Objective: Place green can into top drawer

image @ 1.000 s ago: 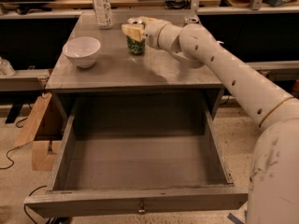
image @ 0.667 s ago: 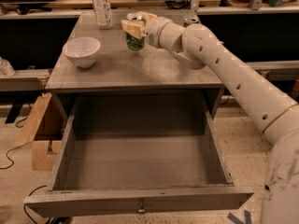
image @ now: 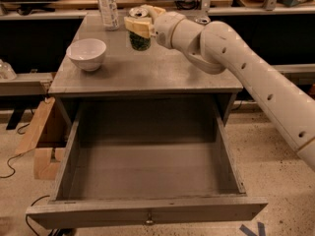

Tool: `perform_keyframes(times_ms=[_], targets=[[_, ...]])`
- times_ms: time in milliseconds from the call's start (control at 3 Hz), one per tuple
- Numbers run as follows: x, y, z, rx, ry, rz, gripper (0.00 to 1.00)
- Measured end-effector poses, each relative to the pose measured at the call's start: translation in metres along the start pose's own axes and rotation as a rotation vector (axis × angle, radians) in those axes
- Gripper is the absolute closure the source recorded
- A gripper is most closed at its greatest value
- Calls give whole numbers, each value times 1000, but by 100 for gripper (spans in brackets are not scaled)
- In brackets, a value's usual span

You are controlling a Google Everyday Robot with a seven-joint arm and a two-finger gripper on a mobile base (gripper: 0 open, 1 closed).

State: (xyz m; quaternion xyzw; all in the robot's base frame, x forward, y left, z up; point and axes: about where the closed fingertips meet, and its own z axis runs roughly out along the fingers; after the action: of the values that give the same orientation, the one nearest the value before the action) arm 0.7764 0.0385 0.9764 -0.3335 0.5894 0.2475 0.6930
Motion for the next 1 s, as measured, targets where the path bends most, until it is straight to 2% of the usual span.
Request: perform_keyframes(times_ms=[333,667,1000], targets=[[-24,32,-32,-47,40,-36,100],[-39,63,-62,-114,47,-67,100],[-35,108,-90,-211,-12,-44,100]])
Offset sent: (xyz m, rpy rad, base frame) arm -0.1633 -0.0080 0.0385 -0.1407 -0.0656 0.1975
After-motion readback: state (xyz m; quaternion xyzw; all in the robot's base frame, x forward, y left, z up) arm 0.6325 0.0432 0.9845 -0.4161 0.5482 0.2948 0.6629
